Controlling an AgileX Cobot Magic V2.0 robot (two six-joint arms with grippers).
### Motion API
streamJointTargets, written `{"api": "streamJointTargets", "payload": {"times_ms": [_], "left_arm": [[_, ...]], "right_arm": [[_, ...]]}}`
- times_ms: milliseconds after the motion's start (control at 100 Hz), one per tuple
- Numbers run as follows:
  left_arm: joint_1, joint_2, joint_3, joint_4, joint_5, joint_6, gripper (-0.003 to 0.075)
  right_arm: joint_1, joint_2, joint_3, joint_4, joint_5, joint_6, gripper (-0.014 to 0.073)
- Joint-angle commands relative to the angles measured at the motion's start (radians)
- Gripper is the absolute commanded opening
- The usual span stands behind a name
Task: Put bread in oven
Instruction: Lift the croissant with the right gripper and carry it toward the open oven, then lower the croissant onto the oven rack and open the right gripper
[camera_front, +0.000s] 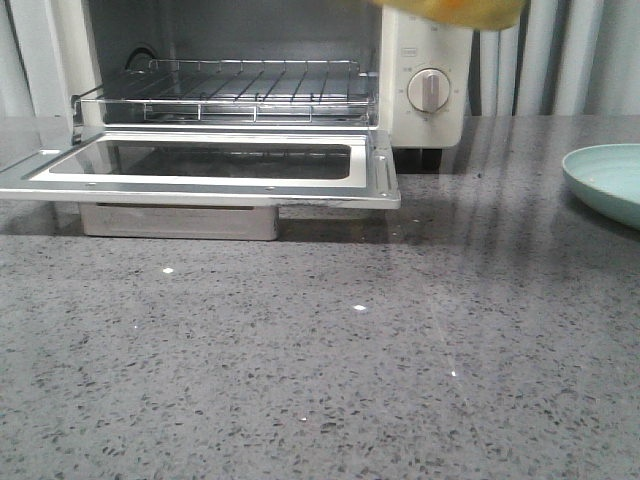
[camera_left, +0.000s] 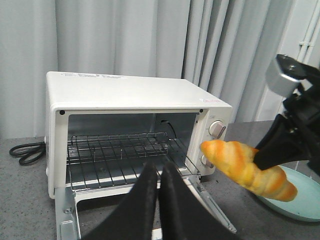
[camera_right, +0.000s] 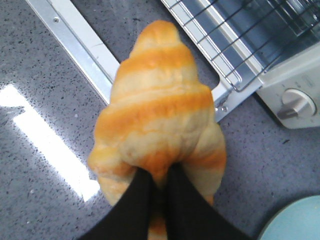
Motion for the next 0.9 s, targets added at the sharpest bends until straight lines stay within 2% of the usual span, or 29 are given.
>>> {"api": "streamJointTargets", "payload": {"times_ms": [0, 400, 690, 890], "left_arm": [[0.002, 0.007, -0.033, 0.002, -0.069, -0.007, -0.0022], [0.002, 0.007, -0.033, 0.002, -0.069, -0.007, -0.0022], [0.002, 0.007, -0.033, 0.002, -0.067, -0.007, -0.0022], [0.002, 0.007, -0.033, 0.002, -0.051, -0.007, -0.0022]], "right_arm": [[0.003, 0.012, -0.061, -0.028, -0.074, -0.043, -0.0066], [0.003, 0.208, -0.226, -0.054, -0.146, -0.135, -0.0066], [0.064, 0.307, -0.311, -0.244, -0.201, -0.135, -0.0067], [0.08, 0.351, -0.315, -0.316, -0.259, -0.135, -0.0067]]}}
